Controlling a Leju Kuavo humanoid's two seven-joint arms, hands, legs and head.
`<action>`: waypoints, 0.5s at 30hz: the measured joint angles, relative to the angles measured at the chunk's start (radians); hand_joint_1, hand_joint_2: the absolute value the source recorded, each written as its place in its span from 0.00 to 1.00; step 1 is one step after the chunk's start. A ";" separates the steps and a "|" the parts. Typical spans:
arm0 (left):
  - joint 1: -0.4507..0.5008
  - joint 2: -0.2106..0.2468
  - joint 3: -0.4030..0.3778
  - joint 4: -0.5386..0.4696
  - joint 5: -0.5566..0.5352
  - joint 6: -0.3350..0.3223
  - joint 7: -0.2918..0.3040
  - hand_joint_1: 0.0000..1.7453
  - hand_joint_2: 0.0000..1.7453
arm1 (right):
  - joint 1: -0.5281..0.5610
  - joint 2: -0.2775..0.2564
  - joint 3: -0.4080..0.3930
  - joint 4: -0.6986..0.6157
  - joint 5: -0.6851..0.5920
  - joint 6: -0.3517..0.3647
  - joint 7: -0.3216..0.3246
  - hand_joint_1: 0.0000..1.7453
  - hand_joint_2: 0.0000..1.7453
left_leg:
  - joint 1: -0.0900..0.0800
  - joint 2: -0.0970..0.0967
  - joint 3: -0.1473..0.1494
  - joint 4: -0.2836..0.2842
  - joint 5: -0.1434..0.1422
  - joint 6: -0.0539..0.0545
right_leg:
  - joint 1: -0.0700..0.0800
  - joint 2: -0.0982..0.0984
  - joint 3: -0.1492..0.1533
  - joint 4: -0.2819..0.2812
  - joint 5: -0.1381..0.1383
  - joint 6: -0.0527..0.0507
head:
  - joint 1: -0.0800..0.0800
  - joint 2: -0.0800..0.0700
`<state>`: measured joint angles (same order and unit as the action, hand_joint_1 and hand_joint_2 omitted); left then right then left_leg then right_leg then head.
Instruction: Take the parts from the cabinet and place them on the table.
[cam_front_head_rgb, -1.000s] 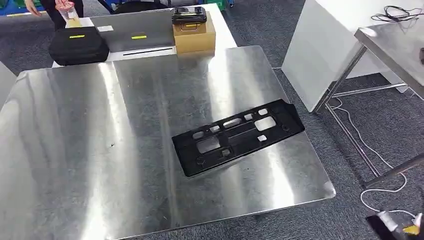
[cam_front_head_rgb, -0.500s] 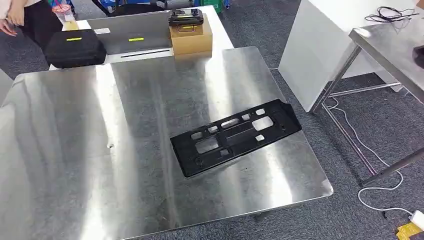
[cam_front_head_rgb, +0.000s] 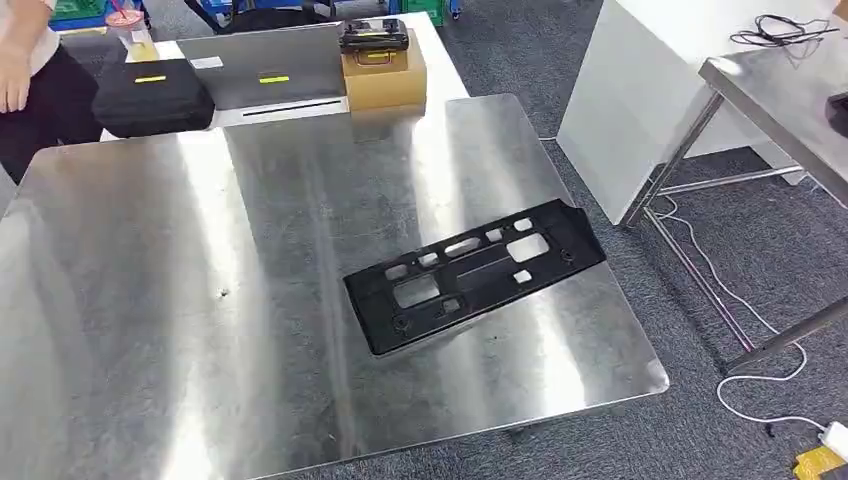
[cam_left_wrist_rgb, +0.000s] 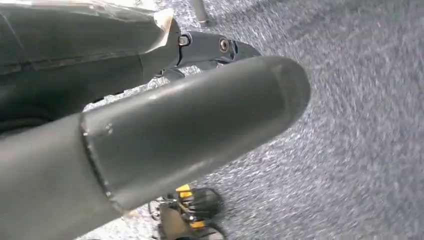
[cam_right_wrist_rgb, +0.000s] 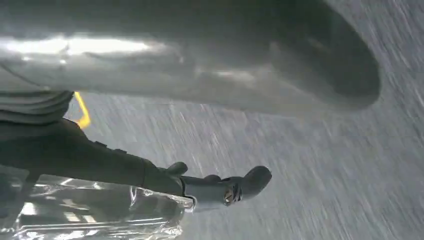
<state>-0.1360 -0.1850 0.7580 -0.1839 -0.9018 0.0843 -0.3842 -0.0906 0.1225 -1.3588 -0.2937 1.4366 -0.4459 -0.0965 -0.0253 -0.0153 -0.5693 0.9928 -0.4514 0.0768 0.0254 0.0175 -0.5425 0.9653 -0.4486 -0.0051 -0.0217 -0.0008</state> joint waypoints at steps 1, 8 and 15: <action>0.000 0.000 -0.005 0.000 -0.005 -0.001 0.003 0.00 0.00 | -0.001 0.000 0.000 0.012 0.002 0.011 0.009 0.00 0.00 | 0.000 0.000 0.001 -0.003 0.002 0.003 | 0.000 0.000 0.001 0.000 0.000 0.001 | 0.000 0.000; 0.002 0.004 -0.037 0.000 -0.027 -0.007 0.008 0.00 0.00 | -0.006 0.002 0.001 0.057 0.018 0.061 -0.002 0.00 0.00 | 0.016 0.017 0.004 -0.023 0.020 0.007 | -0.035 -0.006 -0.114 0.301 -0.146 0.023 | 0.005 0.000; 0.005 0.003 -0.046 -0.001 -0.029 0.008 -0.014 0.00 0.00 | -0.014 0.001 0.010 0.072 0.029 0.071 0.002 0.00 0.00 | 0.027 0.011 -0.023 0.011 0.028 -0.041 | -0.044 -0.002 0.036 0.027 -0.056 0.060 | 0.005 0.000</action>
<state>-0.1310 -0.1816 0.7118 -0.1846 -0.9304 0.0919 -0.3979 -0.1044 0.1236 -1.3489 -0.2220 1.4656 -0.3750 -0.0942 0.0021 -0.0045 -0.5927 1.0038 -0.4233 0.0357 -0.0189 0.0158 -0.5069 0.9920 -0.5042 0.0554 -0.0164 -0.0008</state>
